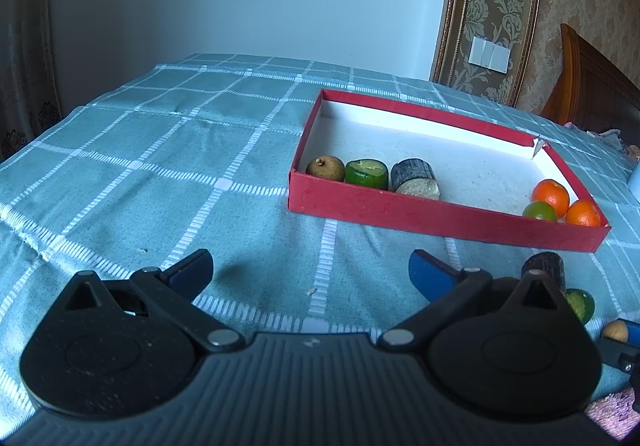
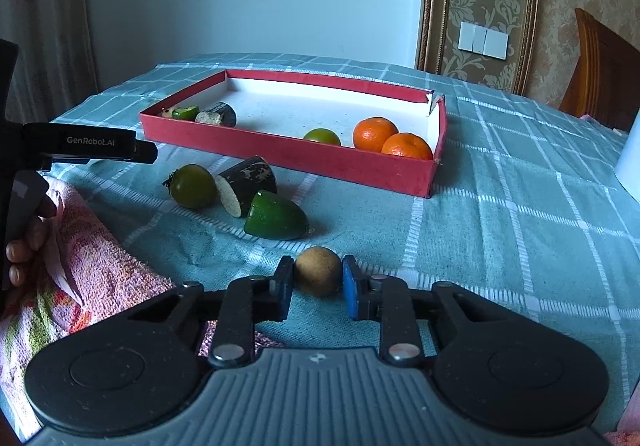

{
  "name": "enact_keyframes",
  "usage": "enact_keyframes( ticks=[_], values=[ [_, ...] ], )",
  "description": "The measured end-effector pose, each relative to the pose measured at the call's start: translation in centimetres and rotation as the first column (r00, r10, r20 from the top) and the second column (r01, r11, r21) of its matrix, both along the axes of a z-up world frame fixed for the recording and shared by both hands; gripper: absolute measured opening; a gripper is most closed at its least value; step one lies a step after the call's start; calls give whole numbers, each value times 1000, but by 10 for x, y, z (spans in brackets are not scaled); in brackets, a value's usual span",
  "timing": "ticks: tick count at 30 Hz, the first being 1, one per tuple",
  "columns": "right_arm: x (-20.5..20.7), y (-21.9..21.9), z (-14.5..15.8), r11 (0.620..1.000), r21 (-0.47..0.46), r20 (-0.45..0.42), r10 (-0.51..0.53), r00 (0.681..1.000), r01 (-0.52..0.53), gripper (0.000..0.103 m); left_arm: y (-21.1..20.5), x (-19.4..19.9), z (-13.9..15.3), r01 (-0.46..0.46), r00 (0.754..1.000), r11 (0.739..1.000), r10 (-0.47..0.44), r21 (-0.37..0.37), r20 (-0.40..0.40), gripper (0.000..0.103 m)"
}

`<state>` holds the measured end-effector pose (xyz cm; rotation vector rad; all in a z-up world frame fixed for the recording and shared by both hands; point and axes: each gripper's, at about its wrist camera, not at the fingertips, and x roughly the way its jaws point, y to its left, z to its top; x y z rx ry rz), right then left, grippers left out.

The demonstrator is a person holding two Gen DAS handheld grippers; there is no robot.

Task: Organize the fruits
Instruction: 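Grasp the small brown kiwi with the right gripper, then carry the kiwi into the red tray and open the right gripper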

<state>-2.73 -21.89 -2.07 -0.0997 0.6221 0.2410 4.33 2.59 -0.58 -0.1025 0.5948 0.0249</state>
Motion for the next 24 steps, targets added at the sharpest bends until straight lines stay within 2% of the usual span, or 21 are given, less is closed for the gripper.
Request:
enact_keyframes(
  ticks=[8, 15, 24],
  values=[
    [-1, -7, 6, 999, 44, 14, -9, 1000, 8, 24, 0, 0, 0, 0, 1000, 1000, 0, -1, 0, 103],
    [4, -12, 33, 998, 65, 84, -8, 996, 3, 24, -1, 0, 0, 6, 1000, 1000, -6, 0, 0, 103],
    [46, -7, 57, 1000, 31, 145, -8, 989, 3, 24, -1, 1, -1, 20, 1000, 1000, -20, -8, 0, 103]
  ],
)
